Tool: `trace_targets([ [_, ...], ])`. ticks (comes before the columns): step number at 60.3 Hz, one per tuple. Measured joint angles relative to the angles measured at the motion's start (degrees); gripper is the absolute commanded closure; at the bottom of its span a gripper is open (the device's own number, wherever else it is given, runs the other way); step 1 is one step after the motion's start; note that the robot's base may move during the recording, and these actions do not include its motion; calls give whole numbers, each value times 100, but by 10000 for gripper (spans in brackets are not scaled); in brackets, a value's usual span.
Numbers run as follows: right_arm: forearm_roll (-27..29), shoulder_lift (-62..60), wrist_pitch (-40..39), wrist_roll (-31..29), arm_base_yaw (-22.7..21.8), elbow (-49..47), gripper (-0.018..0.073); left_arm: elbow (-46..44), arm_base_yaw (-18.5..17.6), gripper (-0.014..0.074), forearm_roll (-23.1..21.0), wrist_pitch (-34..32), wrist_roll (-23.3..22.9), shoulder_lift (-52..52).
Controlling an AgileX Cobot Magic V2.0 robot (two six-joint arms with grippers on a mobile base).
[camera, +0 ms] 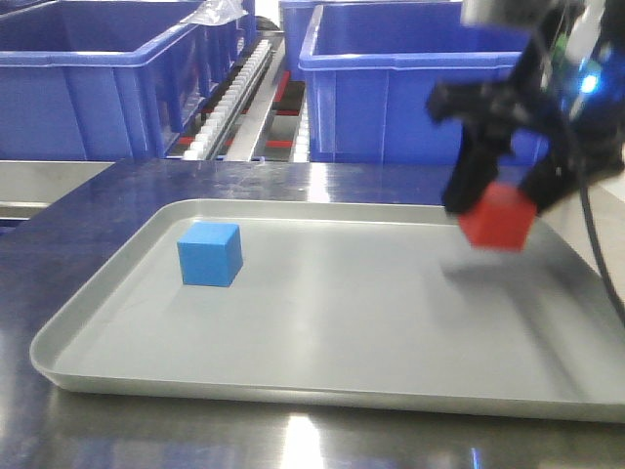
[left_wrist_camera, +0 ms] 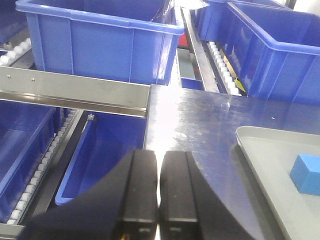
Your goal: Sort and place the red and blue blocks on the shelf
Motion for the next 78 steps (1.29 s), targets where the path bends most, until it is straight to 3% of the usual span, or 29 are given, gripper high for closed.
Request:
trace_targets([
  [12,-127,-813,-422,0,0,0,508,0,0,473,0,0,0,0],
  [26,-716,-1781,-734,0,-68,66,508,0,0,473,0,0,0,0],
  [41,-801,-2797,-903,0,-640,702,508,0,0,473,0,0,0,0],
  [78,-805,-5974,-1315,0,-1911,3276,508,0,0,473,0,0,0,0],
])
